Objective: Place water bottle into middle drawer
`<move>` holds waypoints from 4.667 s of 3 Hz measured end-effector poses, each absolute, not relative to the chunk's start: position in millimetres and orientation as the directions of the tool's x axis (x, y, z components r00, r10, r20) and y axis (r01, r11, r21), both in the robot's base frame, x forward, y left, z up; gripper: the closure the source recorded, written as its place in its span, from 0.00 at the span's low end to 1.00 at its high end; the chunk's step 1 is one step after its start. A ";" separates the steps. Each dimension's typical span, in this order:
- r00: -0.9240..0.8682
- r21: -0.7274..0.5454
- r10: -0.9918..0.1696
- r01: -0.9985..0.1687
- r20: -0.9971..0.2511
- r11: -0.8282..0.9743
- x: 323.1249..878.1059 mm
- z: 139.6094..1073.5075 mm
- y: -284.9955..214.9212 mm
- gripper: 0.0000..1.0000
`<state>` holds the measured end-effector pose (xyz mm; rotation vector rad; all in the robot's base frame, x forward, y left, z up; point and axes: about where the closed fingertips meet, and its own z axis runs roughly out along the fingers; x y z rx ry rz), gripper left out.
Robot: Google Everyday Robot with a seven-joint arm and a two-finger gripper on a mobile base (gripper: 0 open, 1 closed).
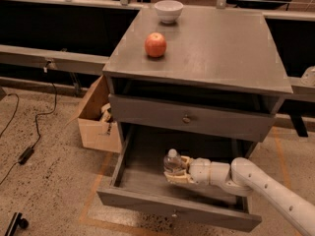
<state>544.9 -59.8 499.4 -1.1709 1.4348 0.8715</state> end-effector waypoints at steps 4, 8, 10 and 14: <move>0.006 -0.039 -0.145 -0.973 -0.989 0.226 584.0 458.1 -7.8 1.00; 0.001 -0.050 -0.185 -0.964 -0.983 0.261 582.9 439.4 -1.5 0.12; 0.012 -0.066 -0.219 -0.968 -0.976 0.242 582.8 451.9 0.2 0.00; -0.122 -0.030 -0.333 -0.908 -0.935 0.418 531.0 509.6 -120.5 0.62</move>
Offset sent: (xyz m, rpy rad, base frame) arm 0.0405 0.0385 -0.0325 0.0448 0.0019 0.0231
